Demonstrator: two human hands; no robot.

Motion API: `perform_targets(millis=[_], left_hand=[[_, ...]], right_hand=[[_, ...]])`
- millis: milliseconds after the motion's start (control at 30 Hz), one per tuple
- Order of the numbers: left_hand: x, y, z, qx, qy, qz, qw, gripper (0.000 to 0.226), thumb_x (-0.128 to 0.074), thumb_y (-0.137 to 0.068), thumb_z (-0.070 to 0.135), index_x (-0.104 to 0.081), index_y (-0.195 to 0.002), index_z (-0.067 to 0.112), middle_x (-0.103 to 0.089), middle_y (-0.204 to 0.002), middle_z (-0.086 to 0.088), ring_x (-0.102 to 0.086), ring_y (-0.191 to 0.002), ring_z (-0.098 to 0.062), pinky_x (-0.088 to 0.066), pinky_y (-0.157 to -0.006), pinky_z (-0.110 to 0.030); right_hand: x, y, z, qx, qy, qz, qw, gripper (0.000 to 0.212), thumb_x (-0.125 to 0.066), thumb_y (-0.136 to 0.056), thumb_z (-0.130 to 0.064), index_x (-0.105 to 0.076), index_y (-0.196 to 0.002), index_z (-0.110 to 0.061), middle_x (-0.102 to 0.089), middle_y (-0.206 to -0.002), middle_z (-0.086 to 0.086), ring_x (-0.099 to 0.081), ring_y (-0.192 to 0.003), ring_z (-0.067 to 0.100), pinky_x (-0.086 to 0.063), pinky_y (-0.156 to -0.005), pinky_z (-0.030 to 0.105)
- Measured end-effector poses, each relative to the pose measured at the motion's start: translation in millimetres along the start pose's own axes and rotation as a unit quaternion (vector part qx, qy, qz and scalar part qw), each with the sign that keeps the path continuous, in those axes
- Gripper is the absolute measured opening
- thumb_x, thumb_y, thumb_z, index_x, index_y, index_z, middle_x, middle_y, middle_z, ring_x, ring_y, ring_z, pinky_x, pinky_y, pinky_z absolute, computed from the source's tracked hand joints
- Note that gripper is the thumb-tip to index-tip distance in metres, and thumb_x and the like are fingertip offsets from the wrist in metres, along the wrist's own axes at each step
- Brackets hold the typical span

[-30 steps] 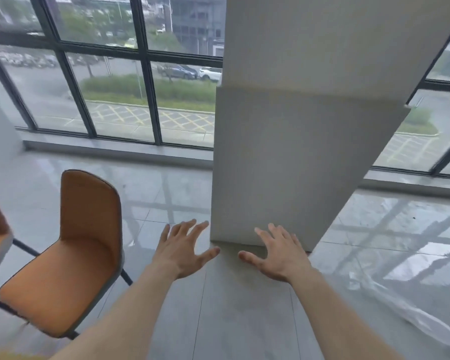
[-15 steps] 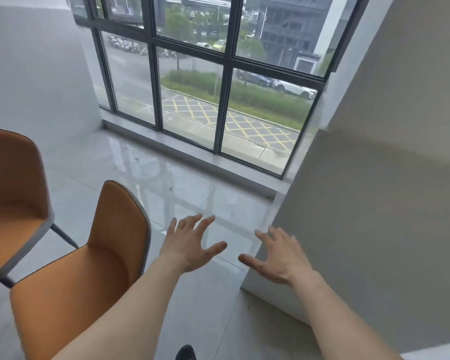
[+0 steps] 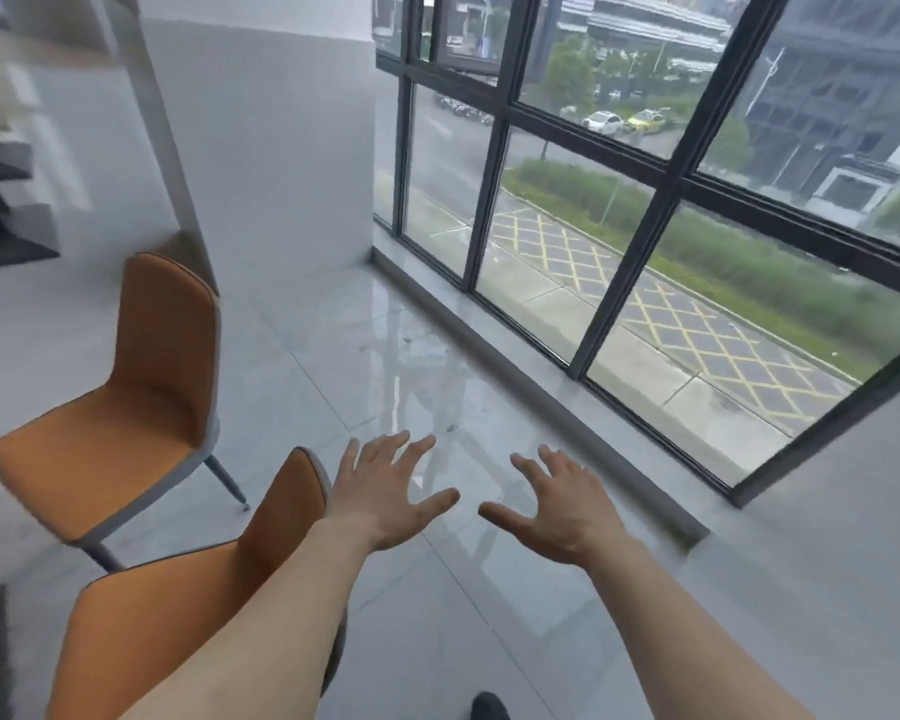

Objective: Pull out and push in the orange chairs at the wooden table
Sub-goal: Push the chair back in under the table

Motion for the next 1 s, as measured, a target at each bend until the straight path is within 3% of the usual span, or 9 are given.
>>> perform_targets(millis=[233, 467, 767, 1000], left_hand=[[28.8, -80.6, -74.3, 0.172, 0.015, 0.046, 0.984, 0.091, -0.023, -0.081, 0.091, -0.01, -0.158, 0.046, -0.012, -0.17, 0.005, -0.004, -0.156, -0.021, 0.005, -0.125, -0.051], [60.3, -84.6, -133.4, 0.339, 0.072, 0.125, 0.93, 0.089, -0.029, -0.083, 0.089, -0.012, -0.159, 0.046, -0.013, -0.169, 0.007, -0.004, -0.155, -0.018, 0.004, -0.125, -0.047], [42.3, -16.3, -204.1, 0.515, 0.105, 0.202, 0.826, 0.086, -0.028, -0.085, 0.087, -0.016, -0.159, 0.044, -0.018, -0.168, 0.005, -0.013, -0.154, -0.023, -0.005, -0.125, -0.051], [-15.4, 58.7, -170.4, 0.655, 0.13, 0.216, 0.712, 0.094, -0.02, -0.08, 0.094, -0.022, -0.158, 0.041, -0.026, -0.165, 0.005, -0.021, -0.151, -0.022, -0.016, -0.123, -0.052]], right_hand=[[37.5, -172.7, -61.3, 0.175, 0.046, -0.032, 0.983, 0.103, -0.032, -0.08, -0.096, -0.017, -0.164, -0.038, -0.01, -0.174, 0.002, -0.005, -0.16, 0.023, -0.005, -0.129, 0.05], [51.9, -269.5, -165.2, 0.352, 0.092, -0.068, 0.929, 0.103, -0.032, -0.08, -0.095, -0.02, -0.163, -0.037, -0.012, -0.174, 0.003, -0.005, -0.16, 0.022, -0.006, -0.128, 0.046], [-2.6, -291.7, -318.1, 0.542, 0.186, -0.121, 0.811, 0.106, -0.029, -0.079, -0.097, -0.013, -0.164, -0.037, -0.011, -0.174, 0.002, -0.006, -0.16, 0.024, -0.008, -0.128, 0.046], [-61.5, -244.6, -366.2, 0.672, 0.234, -0.179, 0.679, 0.102, -0.029, -0.081, -0.096, -0.011, -0.164, -0.039, -0.008, -0.175, 0.002, -0.003, -0.16, 0.026, -0.006, -0.129, 0.051]])
Point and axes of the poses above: each hand's wrist, its own y-axis away from the middle knuckle, its own x-axis out of the back of the hand, z = x × y, the point moved 5 cm from there along -y, towards the middle knuckle
